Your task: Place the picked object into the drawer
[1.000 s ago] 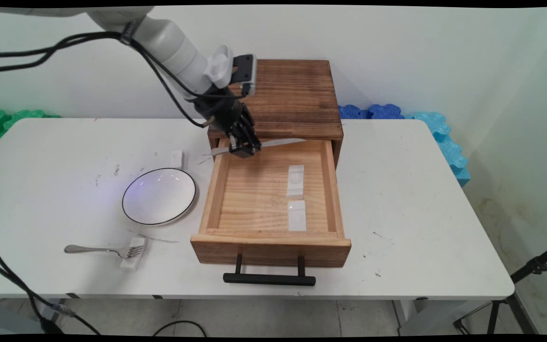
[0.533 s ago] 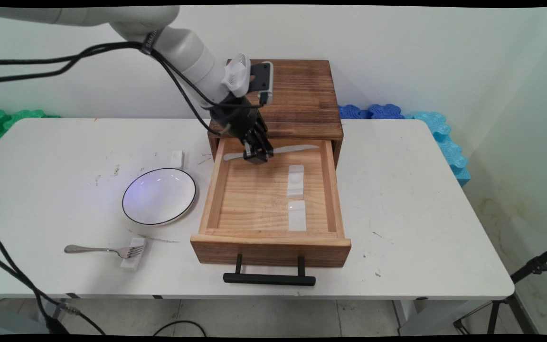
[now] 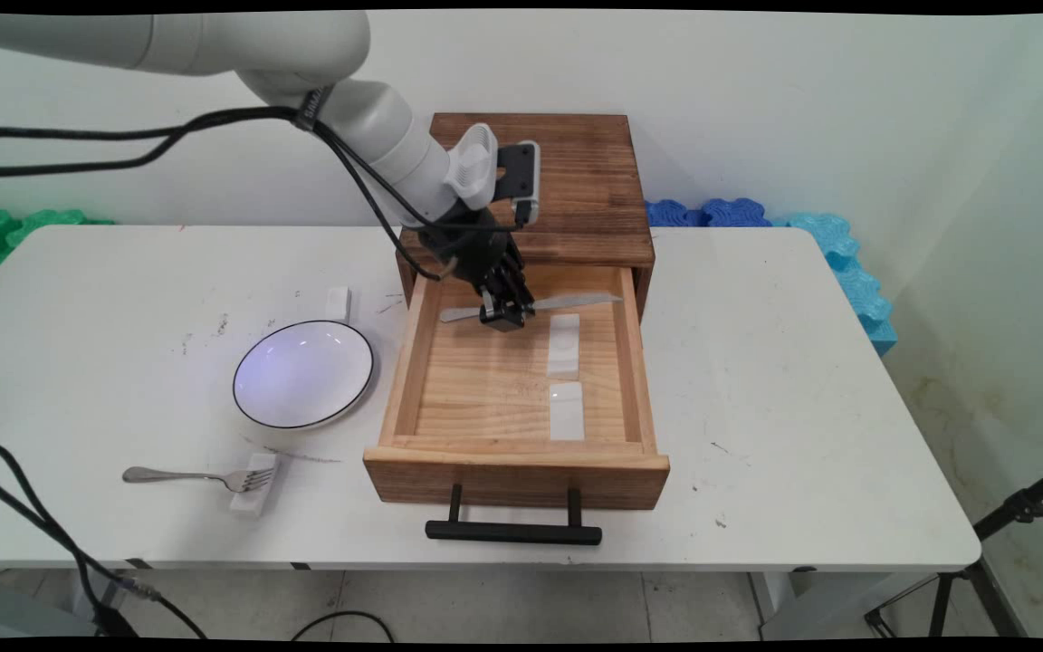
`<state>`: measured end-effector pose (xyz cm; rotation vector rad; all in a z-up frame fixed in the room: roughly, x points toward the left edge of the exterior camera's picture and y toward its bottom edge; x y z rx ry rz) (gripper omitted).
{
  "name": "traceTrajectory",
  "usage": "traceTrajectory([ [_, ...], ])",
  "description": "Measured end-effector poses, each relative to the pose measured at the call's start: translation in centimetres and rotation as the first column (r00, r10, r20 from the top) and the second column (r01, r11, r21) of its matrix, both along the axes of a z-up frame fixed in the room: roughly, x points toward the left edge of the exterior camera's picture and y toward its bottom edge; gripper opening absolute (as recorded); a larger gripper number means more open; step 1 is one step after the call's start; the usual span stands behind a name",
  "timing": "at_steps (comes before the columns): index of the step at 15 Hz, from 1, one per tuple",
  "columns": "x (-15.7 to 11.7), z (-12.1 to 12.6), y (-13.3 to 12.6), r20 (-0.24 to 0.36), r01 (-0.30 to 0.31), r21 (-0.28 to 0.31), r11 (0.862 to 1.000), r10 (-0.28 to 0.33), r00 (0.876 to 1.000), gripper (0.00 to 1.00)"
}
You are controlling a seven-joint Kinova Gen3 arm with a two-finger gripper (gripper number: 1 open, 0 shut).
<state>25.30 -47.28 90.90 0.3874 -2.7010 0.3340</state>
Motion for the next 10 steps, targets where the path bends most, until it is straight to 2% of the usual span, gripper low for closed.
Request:
traceTrajectory([
  [10,-0.3,-2.7,-0.3,0.018,-0.001,0.008,1.000,0.001,1.000,0.00],
])
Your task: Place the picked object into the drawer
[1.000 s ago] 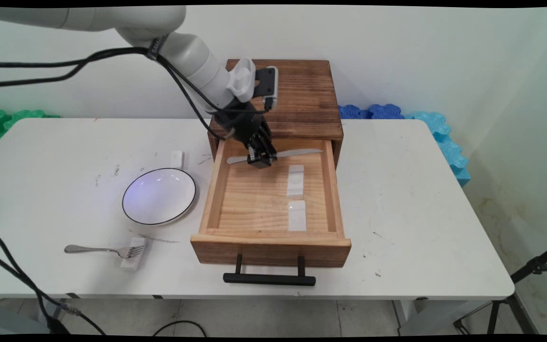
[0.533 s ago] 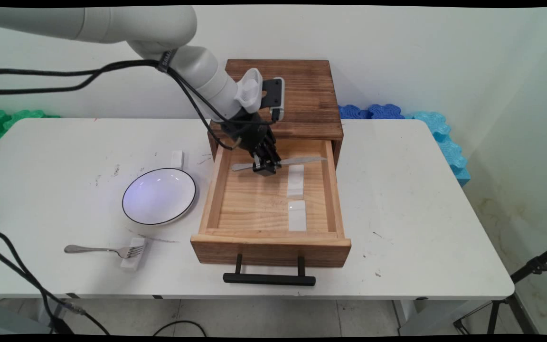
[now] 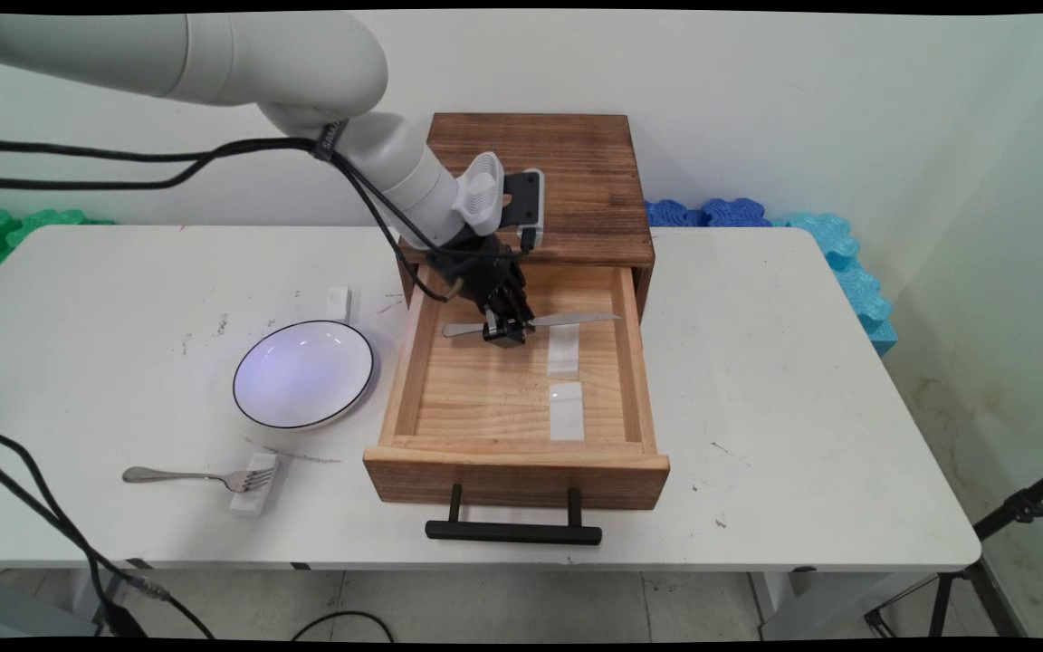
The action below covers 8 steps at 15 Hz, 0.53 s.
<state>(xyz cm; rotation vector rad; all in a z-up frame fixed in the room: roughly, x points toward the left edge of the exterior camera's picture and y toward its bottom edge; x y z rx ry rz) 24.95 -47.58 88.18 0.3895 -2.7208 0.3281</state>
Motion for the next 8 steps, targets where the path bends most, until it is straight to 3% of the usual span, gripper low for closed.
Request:
traceTrajectory([
  [8,0.4,-1.6,-0.6,0.009,-0.007,0.003,1.000,0.007,1.000,0.00],
])
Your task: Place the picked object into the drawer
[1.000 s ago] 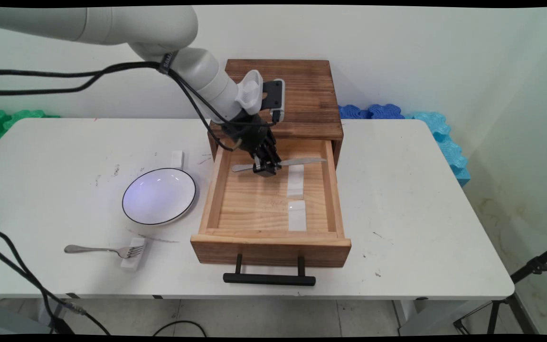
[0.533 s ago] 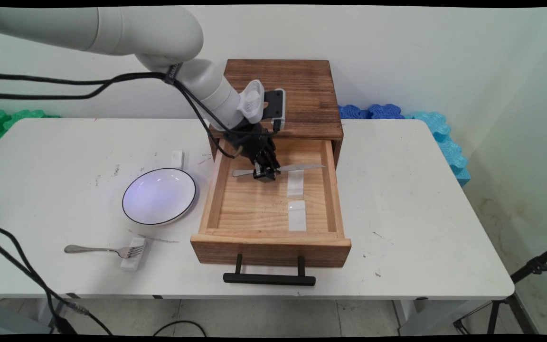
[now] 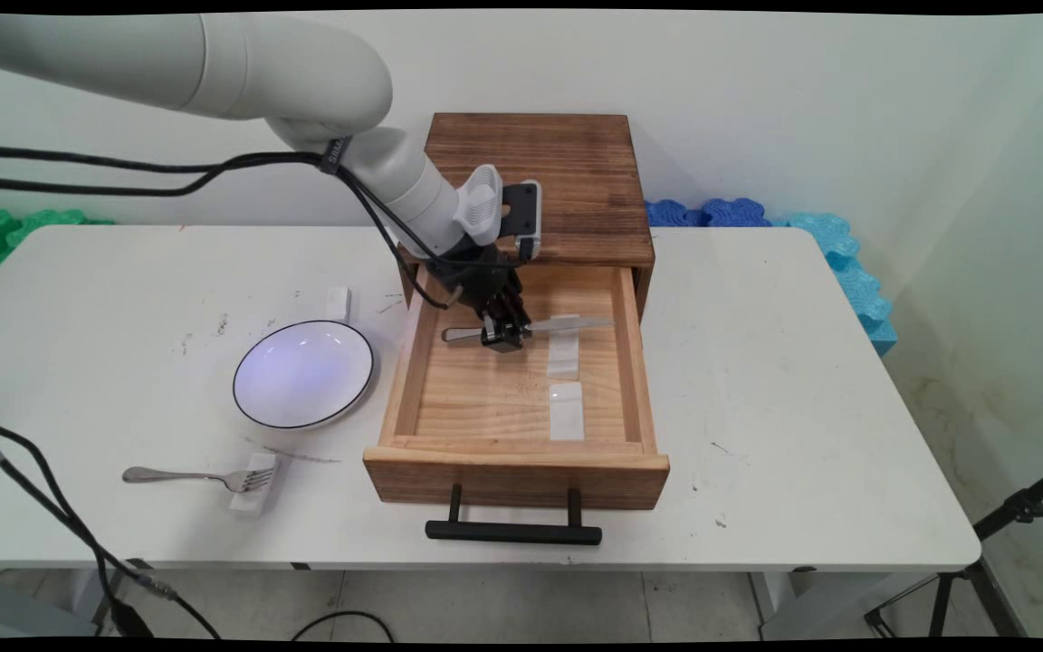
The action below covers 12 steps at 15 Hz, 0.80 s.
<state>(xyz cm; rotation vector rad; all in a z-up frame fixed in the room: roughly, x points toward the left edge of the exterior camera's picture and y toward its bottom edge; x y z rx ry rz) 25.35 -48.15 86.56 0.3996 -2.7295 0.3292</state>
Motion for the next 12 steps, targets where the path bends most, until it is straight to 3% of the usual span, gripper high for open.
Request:
traceTrajectory([
  [12,0.5,-1.6,-0.4,0.000,-0.014,0.008,1.000,0.014,1.000,0.00],
])
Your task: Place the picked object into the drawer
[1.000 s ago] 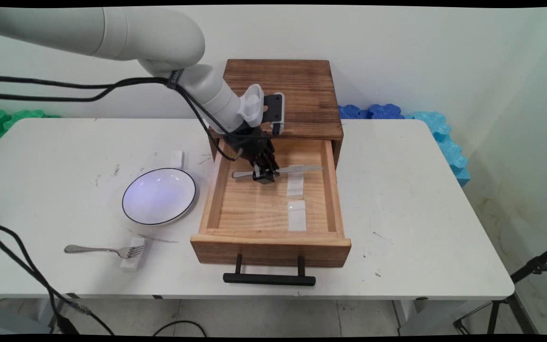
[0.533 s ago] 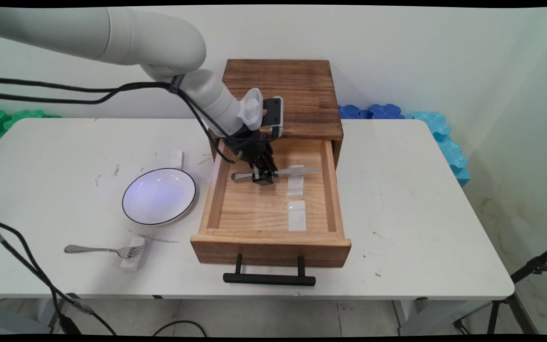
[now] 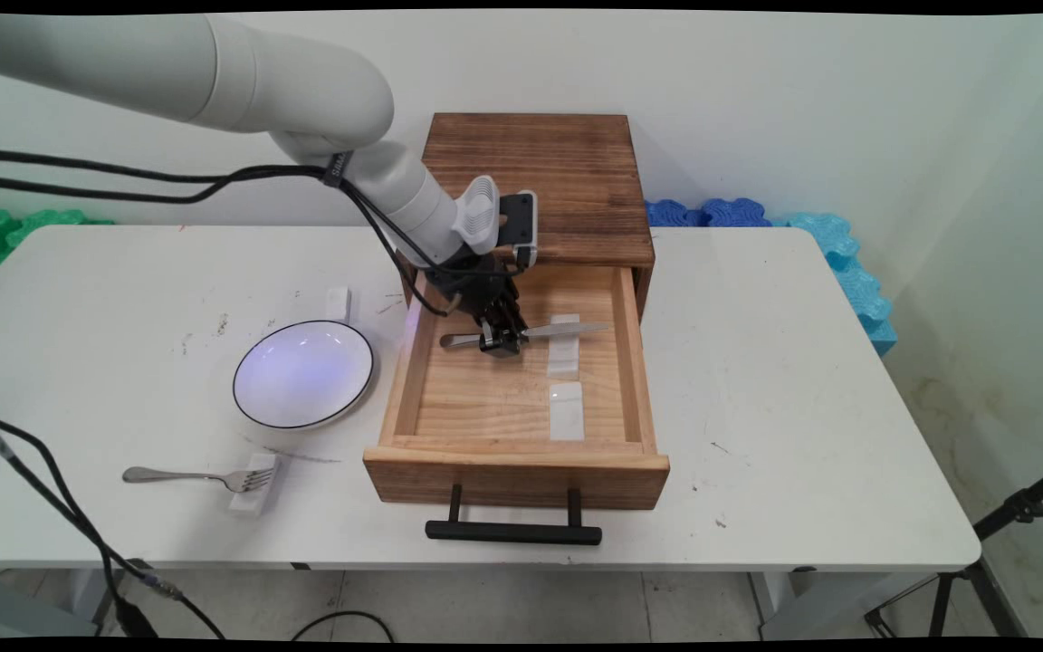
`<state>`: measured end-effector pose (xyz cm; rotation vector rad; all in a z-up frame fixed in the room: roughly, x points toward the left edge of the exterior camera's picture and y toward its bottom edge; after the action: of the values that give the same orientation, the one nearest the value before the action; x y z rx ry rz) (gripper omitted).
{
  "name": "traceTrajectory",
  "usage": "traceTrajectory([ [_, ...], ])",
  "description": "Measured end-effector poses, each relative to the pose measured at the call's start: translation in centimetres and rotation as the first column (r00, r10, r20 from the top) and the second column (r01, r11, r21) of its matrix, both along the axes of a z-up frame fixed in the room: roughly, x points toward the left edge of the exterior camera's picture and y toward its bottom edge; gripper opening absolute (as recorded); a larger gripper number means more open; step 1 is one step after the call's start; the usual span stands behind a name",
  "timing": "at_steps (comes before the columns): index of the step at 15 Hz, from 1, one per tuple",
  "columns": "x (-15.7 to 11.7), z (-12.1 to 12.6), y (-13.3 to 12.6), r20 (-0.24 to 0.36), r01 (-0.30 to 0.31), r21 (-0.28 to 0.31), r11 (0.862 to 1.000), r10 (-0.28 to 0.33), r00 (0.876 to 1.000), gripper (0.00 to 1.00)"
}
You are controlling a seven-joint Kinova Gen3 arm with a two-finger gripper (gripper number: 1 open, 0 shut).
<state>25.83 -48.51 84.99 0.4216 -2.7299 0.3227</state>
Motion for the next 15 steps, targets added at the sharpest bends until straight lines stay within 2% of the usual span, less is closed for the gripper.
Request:
traceTrajectory([
  [11,0.2,-1.0,-0.2,-0.006,-0.003,0.003,1.000,0.003,1.000,0.00],
  [12,0.2,-1.1,-0.2,-0.007,-0.003,0.003,1.000,0.003,1.000,1.00],
  [15,0.2,-1.3,-0.2,-0.010,-0.002,0.003,1.000,0.002,1.000,1.00],
])
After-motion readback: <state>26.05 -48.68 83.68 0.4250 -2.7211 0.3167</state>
